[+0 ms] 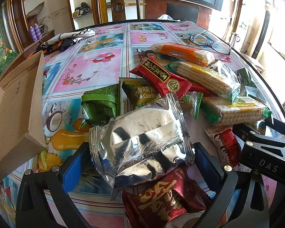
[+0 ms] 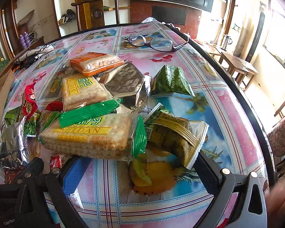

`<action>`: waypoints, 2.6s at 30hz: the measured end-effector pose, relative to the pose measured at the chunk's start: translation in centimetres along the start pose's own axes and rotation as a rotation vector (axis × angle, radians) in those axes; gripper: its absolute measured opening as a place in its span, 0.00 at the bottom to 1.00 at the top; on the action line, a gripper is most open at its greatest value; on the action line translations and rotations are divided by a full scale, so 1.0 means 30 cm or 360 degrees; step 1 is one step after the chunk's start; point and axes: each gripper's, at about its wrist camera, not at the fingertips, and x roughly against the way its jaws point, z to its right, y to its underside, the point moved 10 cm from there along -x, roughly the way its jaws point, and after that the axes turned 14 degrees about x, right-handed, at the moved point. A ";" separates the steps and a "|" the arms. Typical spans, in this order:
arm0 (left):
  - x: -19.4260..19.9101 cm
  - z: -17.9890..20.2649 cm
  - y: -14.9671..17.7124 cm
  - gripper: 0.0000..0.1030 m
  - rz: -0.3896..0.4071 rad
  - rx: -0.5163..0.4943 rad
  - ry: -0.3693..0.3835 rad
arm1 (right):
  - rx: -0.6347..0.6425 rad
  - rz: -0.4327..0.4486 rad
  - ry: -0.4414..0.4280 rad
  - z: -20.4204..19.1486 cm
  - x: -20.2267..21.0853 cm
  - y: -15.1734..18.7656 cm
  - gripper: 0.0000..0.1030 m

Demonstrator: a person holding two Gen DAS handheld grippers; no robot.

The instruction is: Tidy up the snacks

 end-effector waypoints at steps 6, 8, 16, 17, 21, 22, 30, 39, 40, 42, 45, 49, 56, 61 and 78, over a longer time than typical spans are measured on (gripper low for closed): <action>0.000 0.000 0.000 1.00 0.0000 0.0000 0.0000 | 0.0000 0.0000 0.0000 -0.001 0.000 0.000 0.99; -0.001 0.000 0.000 1.00 0.0000 0.0001 0.0000 | 0.0001 0.0000 0.0000 0.000 0.001 0.000 0.99; 0.000 0.000 0.000 1.00 0.0000 0.0000 0.0000 | 0.0000 0.0000 0.0000 -0.001 0.000 0.000 0.99; 0.000 0.000 0.001 1.00 0.0000 0.0000 0.0000 | 0.0000 0.0000 0.0000 -0.001 0.001 0.000 0.99; 0.000 0.000 0.000 1.00 0.0000 0.0000 0.0000 | 0.0000 0.0000 0.0000 -0.001 0.000 0.000 0.99; 0.000 0.000 0.000 1.00 0.0000 0.0000 0.0000 | 0.0000 0.0000 0.0000 -0.001 -0.001 0.000 0.99; -0.001 0.000 0.000 1.00 0.0000 0.0000 0.0001 | 0.0000 0.0000 0.0000 -0.001 0.001 0.000 0.99; -0.001 0.000 0.000 1.00 0.0000 0.0000 0.0000 | 0.0244 0.0073 -0.0321 -0.020 0.029 0.018 0.99; 0.000 0.000 0.000 1.00 0.0000 0.0000 0.0001 | 0.0241 0.0097 -0.0419 -0.019 0.044 0.024 0.99; 0.000 0.000 0.000 1.00 0.0000 0.0000 0.0001 | 0.0237 0.0145 -0.0564 -0.013 0.074 0.030 0.99; 0.000 0.000 0.000 1.00 0.0000 0.0000 0.0001 | 0.0160 0.0242 -0.0664 0.008 0.115 0.028 0.94; 0.000 0.000 0.000 1.00 0.0000 0.0000 0.0001 | 0.0079 0.0312 -0.0772 0.010 0.148 0.007 0.75; 0.001 -0.001 0.002 1.00 0.0001 0.0011 -0.0011 | 0.0089 0.0436 -0.0777 0.012 0.208 -0.018 0.72; 0.023 -0.020 0.030 1.00 -0.0085 -0.0037 0.0003 | 0.0034 0.0446 -0.0747 0.049 0.208 -0.028 0.72; 0.141 -0.056 0.071 0.78 -0.0202 -0.0060 0.0291 | -0.0018 0.0599 -0.0738 0.089 0.281 -0.051 0.72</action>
